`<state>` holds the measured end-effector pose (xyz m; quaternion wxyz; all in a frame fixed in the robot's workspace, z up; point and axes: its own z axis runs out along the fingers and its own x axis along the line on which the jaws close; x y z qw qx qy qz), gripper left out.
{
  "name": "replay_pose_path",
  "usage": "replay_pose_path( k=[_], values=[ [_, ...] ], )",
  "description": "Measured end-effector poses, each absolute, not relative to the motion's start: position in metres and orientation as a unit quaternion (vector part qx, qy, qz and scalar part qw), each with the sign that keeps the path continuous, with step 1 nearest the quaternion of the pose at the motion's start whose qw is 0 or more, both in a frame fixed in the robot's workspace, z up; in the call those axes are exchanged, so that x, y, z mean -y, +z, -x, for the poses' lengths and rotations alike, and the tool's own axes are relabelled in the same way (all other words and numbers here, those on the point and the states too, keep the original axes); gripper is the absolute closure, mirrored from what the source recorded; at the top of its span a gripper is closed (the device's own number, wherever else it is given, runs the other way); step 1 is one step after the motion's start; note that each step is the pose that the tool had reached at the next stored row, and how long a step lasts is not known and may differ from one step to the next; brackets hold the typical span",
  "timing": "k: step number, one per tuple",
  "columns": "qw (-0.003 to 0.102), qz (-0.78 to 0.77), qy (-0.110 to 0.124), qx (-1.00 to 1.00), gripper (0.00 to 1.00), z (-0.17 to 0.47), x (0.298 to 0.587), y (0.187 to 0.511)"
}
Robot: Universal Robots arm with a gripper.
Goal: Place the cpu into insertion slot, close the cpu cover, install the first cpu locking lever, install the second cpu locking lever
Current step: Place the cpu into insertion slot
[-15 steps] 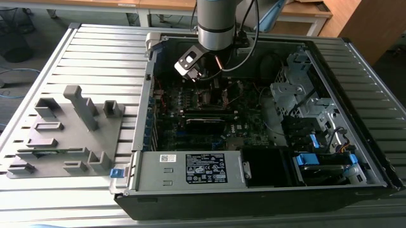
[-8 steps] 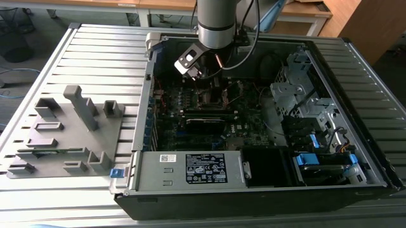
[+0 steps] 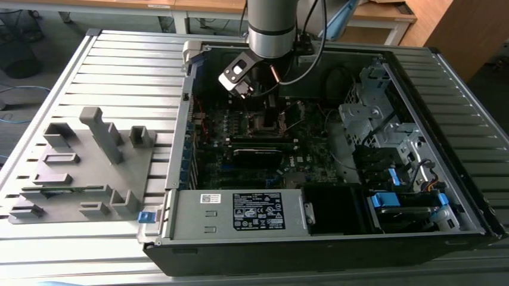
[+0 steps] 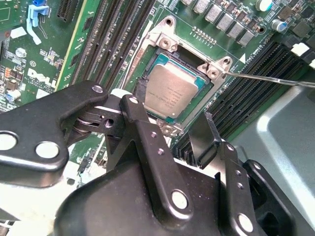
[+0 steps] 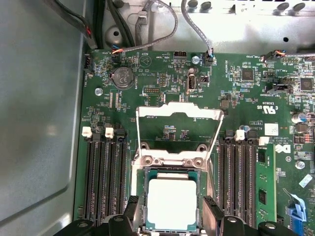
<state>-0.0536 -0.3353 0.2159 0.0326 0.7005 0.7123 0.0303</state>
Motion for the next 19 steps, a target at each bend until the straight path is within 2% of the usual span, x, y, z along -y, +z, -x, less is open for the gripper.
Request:
replay_pose_path(
  k=[12, 13, 14, 16, 17, 19],
  values=[
    [0.033, -0.701, 0.03, -0.712, 0.4, 0.0536, 0.3353, 0.2163],
    [0.033, -0.701, 0.03, -0.712, 0.47, 0.0536, 0.3353, 0.2163],
    [0.033, -0.701, 0.03, -0.712, 0.47, 0.0536, 0.3353, 0.2164],
    [0.033, -0.701, 0.03, -0.712, 0.59, 0.0536, 0.3353, 0.2165],
    [0.033, -0.701, 0.03, -0.712, 0.59, 0.0536, 0.3353, 0.2165],
    [0.033, -0.701, 0.03, -0.712, 0.7, 0.0536, 0.3353, 0.2165]
  ],
)
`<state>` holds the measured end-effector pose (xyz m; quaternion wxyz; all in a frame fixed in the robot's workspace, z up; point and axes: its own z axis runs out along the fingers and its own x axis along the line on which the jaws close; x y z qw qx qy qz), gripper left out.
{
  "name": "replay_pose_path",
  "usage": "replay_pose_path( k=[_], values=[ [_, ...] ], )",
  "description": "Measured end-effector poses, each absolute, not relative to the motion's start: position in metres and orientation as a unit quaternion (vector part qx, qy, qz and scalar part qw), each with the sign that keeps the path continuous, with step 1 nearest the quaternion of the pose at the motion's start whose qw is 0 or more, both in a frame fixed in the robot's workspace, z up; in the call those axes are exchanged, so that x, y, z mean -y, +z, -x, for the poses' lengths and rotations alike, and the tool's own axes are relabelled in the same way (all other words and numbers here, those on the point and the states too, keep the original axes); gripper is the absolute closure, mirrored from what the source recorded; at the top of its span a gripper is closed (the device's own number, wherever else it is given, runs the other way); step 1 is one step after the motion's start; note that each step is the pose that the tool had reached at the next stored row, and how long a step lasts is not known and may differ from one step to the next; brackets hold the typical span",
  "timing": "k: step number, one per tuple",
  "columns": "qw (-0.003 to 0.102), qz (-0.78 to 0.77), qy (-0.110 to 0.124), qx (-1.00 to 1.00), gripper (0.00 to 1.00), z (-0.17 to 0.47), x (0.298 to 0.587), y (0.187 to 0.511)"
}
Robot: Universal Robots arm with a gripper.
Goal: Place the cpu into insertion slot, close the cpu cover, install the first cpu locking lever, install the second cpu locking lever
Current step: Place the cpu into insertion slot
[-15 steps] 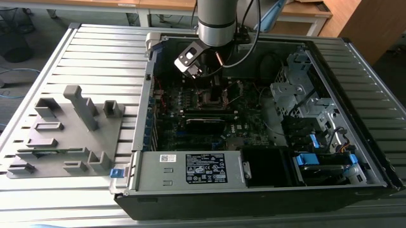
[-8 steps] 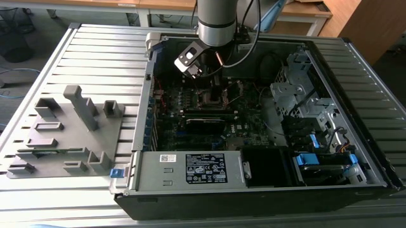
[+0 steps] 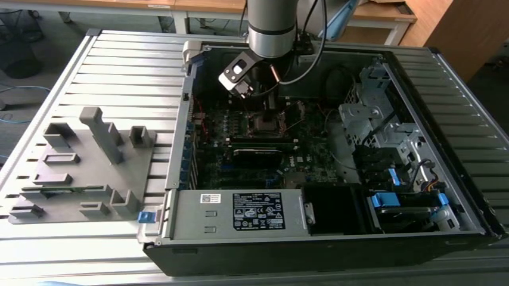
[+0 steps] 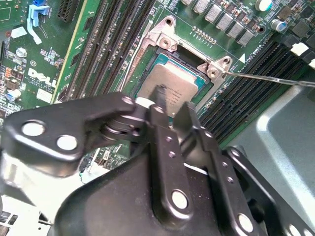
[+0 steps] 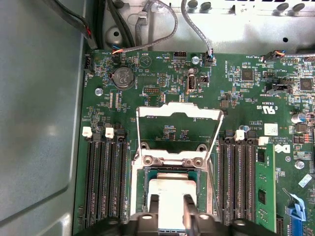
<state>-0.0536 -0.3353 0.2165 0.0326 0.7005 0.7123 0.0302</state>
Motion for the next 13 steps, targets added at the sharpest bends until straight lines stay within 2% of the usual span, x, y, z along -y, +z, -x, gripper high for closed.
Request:
replay_pose_path(
  k=[1, 3, 4, 5, 6, 13],
  values=[
    [0.033, -0.701, 0.03, -0.712, 0.7, 0.0536, 0.3353, 0.2166],
    [0.033, -0.7, 0.03, -0.712, 0.82, 0.0536, 0.3353, 0.2166],
    [0.033, -0.701, 0.03, -0.712, 0.82, 0.0536, 0.3353, 0.2167],
    [0.033, -0.701, 0.03, -0.712, 0.88, 0.0536, 0.3353, 0.2167],
    [0.033, -0.701, 0.03, -0.712, 0.89, 0.0536, 0.3353, 0.2167],
    [0.033, -0.701, 0.03, -0.712, 0.89, 0.0536, 0.3353, 0.2176]
  ],
)
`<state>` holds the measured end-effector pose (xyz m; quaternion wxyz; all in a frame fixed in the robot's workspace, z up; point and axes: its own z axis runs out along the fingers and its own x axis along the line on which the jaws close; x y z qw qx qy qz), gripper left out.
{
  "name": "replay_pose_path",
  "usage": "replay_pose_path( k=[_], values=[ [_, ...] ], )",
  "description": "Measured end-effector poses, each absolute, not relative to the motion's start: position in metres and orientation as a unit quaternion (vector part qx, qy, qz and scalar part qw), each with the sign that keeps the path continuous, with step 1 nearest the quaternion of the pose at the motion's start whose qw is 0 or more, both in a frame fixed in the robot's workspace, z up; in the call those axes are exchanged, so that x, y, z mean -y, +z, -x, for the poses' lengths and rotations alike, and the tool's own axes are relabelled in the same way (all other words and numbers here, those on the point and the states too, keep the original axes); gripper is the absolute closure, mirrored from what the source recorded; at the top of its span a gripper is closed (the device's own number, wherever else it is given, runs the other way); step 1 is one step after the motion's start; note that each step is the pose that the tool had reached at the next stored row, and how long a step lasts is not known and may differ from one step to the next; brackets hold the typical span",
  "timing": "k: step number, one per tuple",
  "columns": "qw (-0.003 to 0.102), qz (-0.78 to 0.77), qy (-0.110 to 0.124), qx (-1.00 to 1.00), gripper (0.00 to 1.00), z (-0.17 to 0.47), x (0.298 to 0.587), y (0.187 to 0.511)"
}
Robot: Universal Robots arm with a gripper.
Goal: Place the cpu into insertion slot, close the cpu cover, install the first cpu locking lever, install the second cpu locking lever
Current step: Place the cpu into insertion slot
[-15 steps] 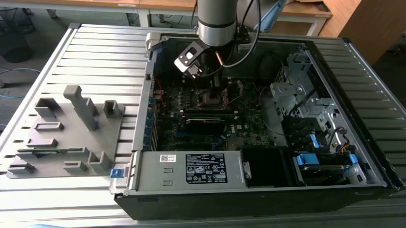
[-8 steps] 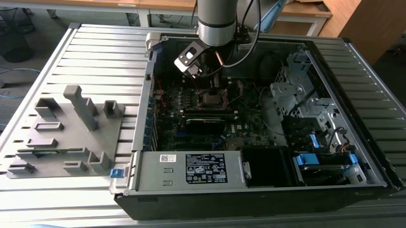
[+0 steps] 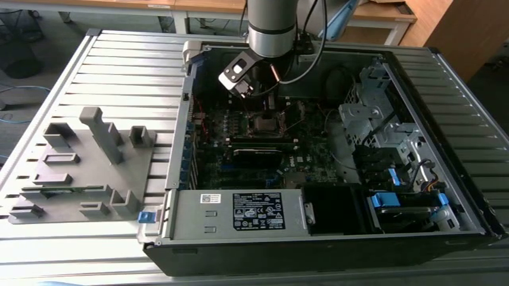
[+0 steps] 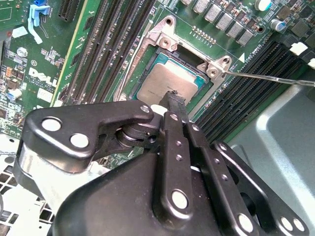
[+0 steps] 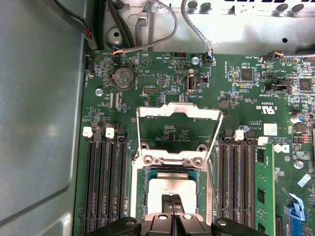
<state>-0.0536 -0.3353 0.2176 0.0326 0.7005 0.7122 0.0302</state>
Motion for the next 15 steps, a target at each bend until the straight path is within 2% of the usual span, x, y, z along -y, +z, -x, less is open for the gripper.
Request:
replay_pose_path(
  k=[15],
  values=[
    [0.031, -0.701, 0.029, -0.712, 0.89, 0.0536, 0.3353, 0.2151]
  ],
)
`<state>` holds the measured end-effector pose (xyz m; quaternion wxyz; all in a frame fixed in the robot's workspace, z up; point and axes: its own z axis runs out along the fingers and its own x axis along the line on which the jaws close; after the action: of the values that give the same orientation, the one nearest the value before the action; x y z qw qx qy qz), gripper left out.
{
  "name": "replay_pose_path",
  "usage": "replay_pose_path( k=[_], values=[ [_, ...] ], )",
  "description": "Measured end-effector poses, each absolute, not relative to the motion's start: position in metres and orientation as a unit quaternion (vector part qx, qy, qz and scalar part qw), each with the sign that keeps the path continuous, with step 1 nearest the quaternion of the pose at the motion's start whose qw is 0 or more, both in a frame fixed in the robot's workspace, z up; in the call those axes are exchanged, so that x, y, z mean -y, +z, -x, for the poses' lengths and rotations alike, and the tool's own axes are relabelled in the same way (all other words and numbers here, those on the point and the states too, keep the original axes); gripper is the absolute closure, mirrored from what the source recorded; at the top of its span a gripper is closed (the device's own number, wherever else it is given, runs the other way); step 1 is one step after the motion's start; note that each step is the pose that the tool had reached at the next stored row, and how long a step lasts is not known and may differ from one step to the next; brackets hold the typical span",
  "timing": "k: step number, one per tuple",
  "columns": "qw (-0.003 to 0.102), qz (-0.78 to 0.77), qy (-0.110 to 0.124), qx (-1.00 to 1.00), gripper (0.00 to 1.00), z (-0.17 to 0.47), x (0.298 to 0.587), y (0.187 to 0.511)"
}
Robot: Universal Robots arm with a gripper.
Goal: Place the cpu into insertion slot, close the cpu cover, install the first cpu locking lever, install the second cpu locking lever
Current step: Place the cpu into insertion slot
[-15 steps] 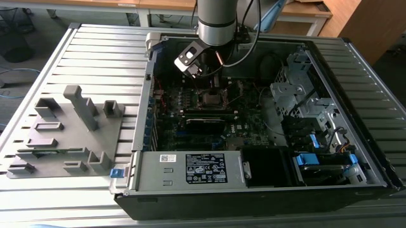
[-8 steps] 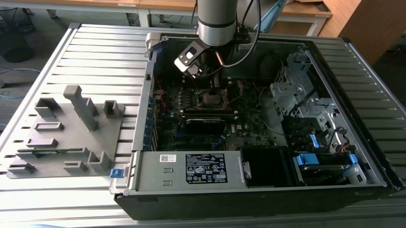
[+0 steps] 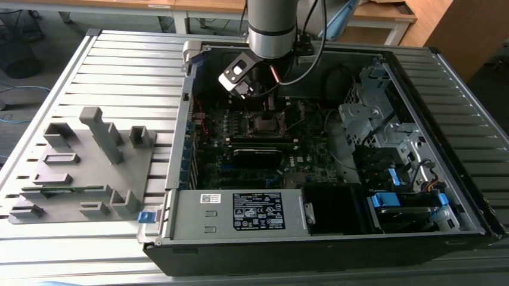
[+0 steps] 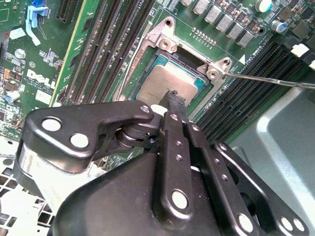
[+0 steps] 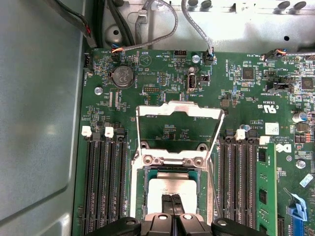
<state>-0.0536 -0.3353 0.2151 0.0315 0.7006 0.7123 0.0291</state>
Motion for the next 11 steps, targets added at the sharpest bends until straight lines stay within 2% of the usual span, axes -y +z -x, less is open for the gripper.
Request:
replay_pose_path(
  k=[4, 6, 11],
  values=[
    [0.031, -0.701, 0.029, -0.712, 0.89, 0.0536, 0.3353, 0.2151],
    [0.026, -0.701, 0.024, -0.713, 0.89, 0.0536, 0.3353, 0.2151],
    [0.026, -0.701, 0.024, -0.713, 0.89, 0.0536, 0.3353, 0.216]
  ],
)
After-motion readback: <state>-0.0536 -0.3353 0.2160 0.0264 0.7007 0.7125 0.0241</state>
